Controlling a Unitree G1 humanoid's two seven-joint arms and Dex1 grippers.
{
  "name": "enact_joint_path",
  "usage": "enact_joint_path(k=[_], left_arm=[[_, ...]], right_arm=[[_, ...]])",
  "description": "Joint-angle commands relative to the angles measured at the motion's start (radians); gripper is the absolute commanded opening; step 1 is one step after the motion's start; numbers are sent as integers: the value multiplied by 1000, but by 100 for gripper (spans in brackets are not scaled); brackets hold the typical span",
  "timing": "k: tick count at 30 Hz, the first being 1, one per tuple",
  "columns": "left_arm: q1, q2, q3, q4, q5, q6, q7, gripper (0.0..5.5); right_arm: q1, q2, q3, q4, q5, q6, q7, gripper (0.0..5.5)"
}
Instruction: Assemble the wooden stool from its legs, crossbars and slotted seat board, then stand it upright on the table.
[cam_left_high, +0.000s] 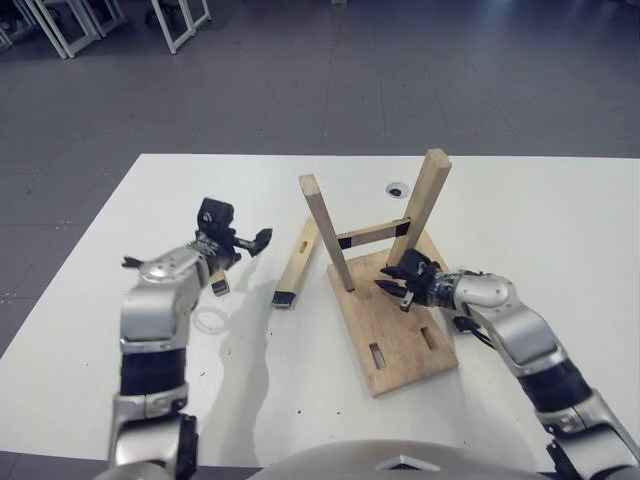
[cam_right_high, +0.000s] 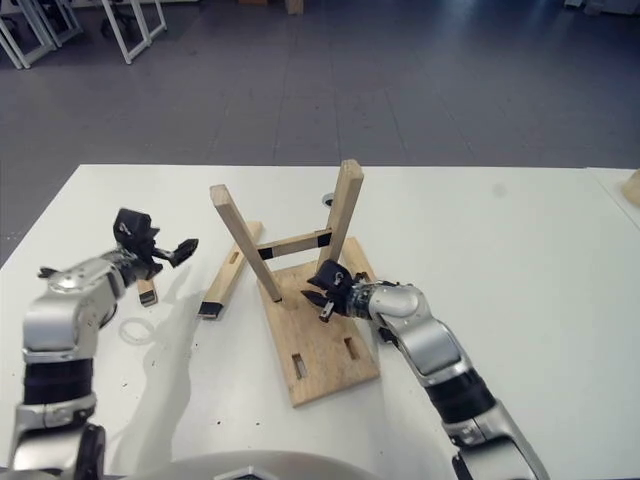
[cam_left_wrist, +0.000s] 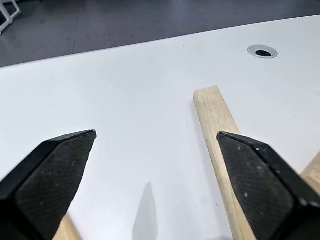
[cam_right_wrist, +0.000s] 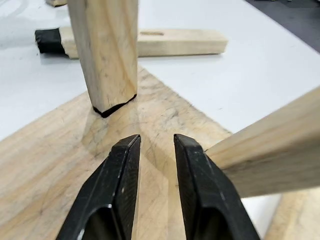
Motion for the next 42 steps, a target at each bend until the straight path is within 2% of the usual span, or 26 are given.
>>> enact_joint_path(k=[1, 7, 14, 24, 32, 36, 38, 41, 42], left_arm=[[99, -187, 28, -126, 81, 36, 268, 472], [199, -263, 38, -153, 174, -41, 447, 472], [229, -284, 88, 4, 154, -95, 465, 472], [255, -280, 104, 150, 79, -133, 407, 321], [326, -324, 122, 273, 78, -244, 460, 200], [343, -346, 162, 289, 42, -302, 471, 140], [325, -343, 157, 196, 26, -365, 456, 133], [227, -284, 115, 31, 51, -489, 439, 133], [190, -258, 96, -9, 67, -512, 430, 133]], right_arm=[[92, 3, -50, -255, 38, 160, -69, 120], [161, 6, -49, -368, 65, 271, -122, 120], [150, -2, -49, -372, 80, 289, -138, 120], [126, 7, -50, -396, 99, 315, -162, 120], [98, -29, -83, -437, 129, 351, -153, 120], [60, -26, -143, -463, 179, 406, -155, 120], [19, 7, -220, -465, 244, 464, -158, 120], [-118, 143, -398, -430, 398, 594, -200, 120], [-168, 196, -456, -415, 457, 639, -217, 141]])
